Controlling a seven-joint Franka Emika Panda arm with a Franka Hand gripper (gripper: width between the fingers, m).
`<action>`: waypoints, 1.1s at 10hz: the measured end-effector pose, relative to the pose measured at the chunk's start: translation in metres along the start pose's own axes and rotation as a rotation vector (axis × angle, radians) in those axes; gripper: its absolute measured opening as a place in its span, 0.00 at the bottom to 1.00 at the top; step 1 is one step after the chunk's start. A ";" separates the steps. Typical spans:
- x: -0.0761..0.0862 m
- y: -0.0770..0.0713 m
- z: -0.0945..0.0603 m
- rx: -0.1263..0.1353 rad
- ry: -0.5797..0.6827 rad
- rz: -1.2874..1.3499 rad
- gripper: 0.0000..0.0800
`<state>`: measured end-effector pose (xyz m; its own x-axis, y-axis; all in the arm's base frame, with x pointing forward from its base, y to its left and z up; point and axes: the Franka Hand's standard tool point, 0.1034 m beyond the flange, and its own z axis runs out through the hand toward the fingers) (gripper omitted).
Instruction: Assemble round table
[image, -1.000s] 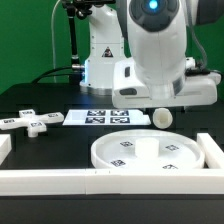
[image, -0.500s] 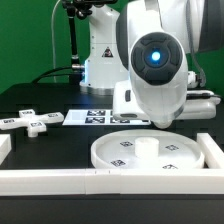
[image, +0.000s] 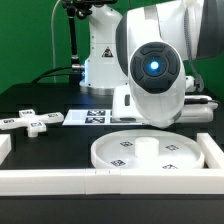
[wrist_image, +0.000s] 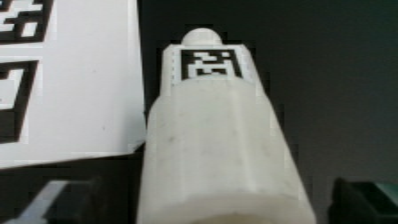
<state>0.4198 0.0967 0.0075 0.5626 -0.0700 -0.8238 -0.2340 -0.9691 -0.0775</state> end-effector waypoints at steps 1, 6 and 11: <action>0.000 0.000 0.000 0.000 0.000 0.000 0.58; -0.001 0.000 -0.002 0.002 0.001 -0.027 0.51; -0.034 -0.004 -0.066 0.017 0.028 -0.162 0.51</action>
Offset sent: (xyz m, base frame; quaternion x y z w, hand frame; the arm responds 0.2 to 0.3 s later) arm -0.0012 -0.0014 -0.0008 -0.0046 0.0021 -0.0068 1.0000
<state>0.4540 0.0876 0.0730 0.6157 0.0802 -0.7839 -0.1519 -0.9641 -0.2179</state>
